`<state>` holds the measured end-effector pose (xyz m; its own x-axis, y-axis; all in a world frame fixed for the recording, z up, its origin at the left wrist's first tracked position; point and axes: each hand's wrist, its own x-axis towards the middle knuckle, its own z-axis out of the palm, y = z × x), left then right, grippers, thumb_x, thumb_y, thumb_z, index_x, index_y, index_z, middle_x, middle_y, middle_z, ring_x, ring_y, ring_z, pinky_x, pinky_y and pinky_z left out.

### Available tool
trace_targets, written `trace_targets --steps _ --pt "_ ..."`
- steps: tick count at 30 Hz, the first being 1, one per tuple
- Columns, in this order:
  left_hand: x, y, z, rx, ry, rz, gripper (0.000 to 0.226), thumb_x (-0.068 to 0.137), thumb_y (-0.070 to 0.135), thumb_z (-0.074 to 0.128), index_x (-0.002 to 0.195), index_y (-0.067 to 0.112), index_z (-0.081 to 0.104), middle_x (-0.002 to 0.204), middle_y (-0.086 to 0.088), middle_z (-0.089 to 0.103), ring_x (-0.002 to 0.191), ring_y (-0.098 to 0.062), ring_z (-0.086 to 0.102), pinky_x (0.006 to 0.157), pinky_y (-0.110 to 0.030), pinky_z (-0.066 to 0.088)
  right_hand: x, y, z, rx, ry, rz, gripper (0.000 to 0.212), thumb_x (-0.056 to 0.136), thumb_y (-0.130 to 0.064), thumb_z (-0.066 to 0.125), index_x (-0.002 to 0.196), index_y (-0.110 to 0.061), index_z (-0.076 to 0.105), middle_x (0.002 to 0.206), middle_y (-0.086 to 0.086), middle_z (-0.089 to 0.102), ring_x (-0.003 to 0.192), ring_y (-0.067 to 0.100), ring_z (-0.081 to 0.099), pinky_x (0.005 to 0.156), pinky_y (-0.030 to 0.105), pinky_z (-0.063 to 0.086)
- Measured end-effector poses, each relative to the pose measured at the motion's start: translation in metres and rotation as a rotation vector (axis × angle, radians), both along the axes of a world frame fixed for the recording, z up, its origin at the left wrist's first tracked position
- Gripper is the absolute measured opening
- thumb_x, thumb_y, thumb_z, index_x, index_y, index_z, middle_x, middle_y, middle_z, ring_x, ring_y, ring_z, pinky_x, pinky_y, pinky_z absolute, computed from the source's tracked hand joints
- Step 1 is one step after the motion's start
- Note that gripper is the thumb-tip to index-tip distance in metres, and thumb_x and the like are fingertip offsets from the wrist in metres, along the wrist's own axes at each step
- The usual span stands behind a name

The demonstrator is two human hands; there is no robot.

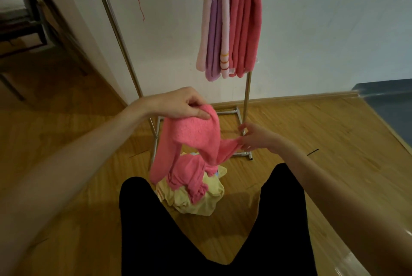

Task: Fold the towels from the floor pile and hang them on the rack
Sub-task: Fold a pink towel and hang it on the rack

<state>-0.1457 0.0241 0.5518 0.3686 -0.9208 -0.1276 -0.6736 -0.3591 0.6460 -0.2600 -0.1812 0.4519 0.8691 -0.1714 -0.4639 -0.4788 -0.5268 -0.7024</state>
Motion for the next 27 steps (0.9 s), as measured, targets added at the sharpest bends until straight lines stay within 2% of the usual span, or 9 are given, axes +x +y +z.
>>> trace_targets --steps 3,5,7,10,12,16,21,23,27 --pt "0.001 -0.003 0.011 0.098 -0.017 -0.068 0.022 0.088 0.027 0.065 0.093 0.006 0.072 0.089 -0.018 0.068 0.076 -0.025 0.060 0.073 -0.038 0.048 0.008 0.005 0.008 -0.034 -0.230 0.029 0.037 0.095 -0.012 0.051 0.131 -0.008 0.046 0.118 0.008 0.059 0.101 0.021 0.058 0.087 0.035 0.050" --pt "0.001 -0.005 0.015 0.146 -0.012 -0.107 0.022 0.088 0.032 0.065 0.089 0.012 0.073 0.083 -0.008 0.069 0.073 -0.021 0.060 0.070 -0.038 0.048 0.011 0.011 0.016 0.285 -0.388 -0.006 0.033 0.093 -0.006 0.048 0.126 -0.008 0.052 0.120 0.011 0.062 0.111 0.024 0.059 0.096 0.039 0.048" --pt "0.000 -0.006 0.020 0.176 0.003 -0.128 0.015 0.088 0.031 0.064 0.085 0.019 0.074 0.076 0.005 0.068 0.070 -0.008 0.059 0.066 -0.024 0.046 0.013 0.018 0.026 0.618 -0.407 0.036 0.044 0.083 -0.003 0.047 0.127 -0.001 0.052 0.123 0.017 0.061 0.115 0.028 0.058 0.101 0.039 0.046" --pt "-0.002 -0.007 0.025 0.199 0.006 -0.136 0.020 0.088 0.030 0.062 0.099 0.017 0.074 0.088 0.002 0.071 0.079 -0.007 0.063 0.069 -0.017 0.046 0.014 0.029 0.037 0.825 -0.326 0.248 0.057 0.075 -0.002 0.046 0.132 0.006 0.045 0.126 0.027 0.054 0.116 0.035 0.053 0.104 0.041 0.041" --pt "-0.002 -0.005 0.026 0.201 0.010 -0.138 0.023 0.088 0.031 0.062 0.102 0.017 0.073 0.090 0.000 0.072 0.081 -0.011 0.065 0.069 -0.019 0.048 0.012 0.032 0.038 0.823 -0.298 0.366 0.051 0.080 -0.002 0.050 0.130 0.006 0.046 0.122 0.021 0.055 0.114 0.031 0.053 0.105 0.041 0.040" --pt "0.000 0.001 0.025 0.170 -0.012 -0.095 0.015 0.088 0.028 0.064 0.090 0.017 0.073 0.075 0.006 0.067 0.068 -0.006 0.059 0.062 -0.020 0.045 0.012 0.029 0.042 0.641 -0.340 0.349 0.032 0.084 -0.003 0.065 0.112 0.009 0.056 0.105 0.009 0.065 0.100 0.024 0.064 0.092 0.036 0.052" --pt "0.004 0.013 0.021 0.049 0.003 0.048 0.039 0.081 0.040 0.067 0.084 0.002 0.072 0.076 -0.019 0.064 0.065 -0.023 0.057 0.059 -0.029 0.044 0.015 0.012 0.057 0.559 -0.417 0.357 0.020 0.083 -0.009 0.068 0.094 0.004 0.059 0.088 0.005 0.067 0.083 0.018 0.066 0.071 0.026 0.054" --pt "0.004 0.019 0.019 -0.012 0.024 0.105 0.045 0.077 0.044 0.068 0.077 0.000 0.071 0.065 -0.014 0.060 0.058 -0.023 0.052 0.054 -0.029 0.040 0.017 0.003 0.065 0.517 -0.450 0.363 0.019 0.084 -0.012 0.068 0.091 0.002 0.058 0.085 0.009 0.064 0.078 0.019 0.064 0.067 0.025 0.054" --pt "0.012 0.037 0.013 -0.073 0.028 0.179 0.031 0.075 0.039 0.070 0.054 0.019 0.060 0.048 0.012 0.045 0.046 -0.005 0.040 0.047 -0.017 0.030 0.022 -0.020 0.070 0.464 -0.458 0.287 0.025 0.080 -0.022 0.071 0.087 -0.002 0.057 0.084 0.011 0.060 0.079 0.025 0.059 0.068 0.030 0.049"
